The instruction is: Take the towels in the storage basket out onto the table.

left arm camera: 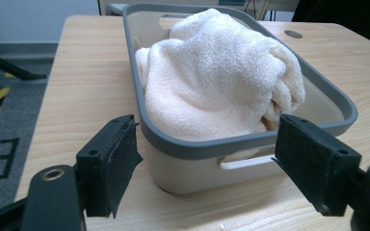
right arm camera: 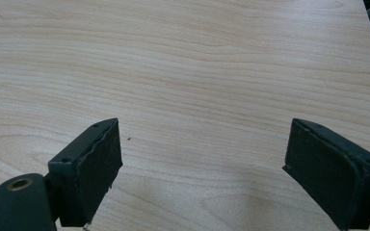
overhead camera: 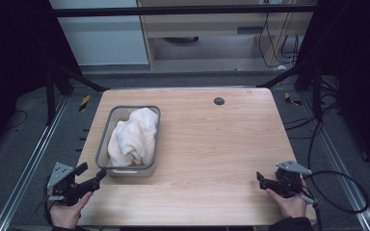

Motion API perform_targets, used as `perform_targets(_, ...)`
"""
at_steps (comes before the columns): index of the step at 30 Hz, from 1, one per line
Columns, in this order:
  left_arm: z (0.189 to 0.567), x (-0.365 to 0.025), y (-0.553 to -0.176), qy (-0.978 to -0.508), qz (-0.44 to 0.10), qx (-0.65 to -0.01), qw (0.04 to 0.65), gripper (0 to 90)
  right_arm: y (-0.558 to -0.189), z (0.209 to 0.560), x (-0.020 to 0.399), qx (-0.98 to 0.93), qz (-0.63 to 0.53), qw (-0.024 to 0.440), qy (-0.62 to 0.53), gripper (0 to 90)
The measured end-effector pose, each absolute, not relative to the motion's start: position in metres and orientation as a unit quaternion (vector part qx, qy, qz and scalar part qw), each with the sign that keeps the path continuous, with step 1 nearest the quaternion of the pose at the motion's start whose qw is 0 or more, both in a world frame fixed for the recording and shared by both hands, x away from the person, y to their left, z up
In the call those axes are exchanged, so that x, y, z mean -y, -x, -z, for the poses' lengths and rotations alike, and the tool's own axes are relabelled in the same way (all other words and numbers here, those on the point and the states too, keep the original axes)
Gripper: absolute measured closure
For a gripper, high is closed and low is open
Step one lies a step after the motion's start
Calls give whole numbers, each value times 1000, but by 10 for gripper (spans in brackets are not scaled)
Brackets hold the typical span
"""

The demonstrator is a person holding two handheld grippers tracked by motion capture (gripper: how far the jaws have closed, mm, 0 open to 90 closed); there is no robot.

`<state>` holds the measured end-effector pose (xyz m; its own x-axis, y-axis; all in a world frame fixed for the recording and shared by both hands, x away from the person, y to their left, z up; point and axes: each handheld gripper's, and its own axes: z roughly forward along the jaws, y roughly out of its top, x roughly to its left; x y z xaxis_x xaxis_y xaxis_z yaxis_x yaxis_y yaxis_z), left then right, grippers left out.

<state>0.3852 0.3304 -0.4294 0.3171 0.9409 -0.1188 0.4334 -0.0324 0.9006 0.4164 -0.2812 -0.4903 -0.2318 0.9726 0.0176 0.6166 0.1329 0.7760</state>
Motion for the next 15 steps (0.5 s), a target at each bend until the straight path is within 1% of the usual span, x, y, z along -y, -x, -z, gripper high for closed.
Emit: perform_targets(15, 409, -334, -391, -667, -271, -507, 474, 221, -415, 493, 281, -712, -341, 259, -557, 119)
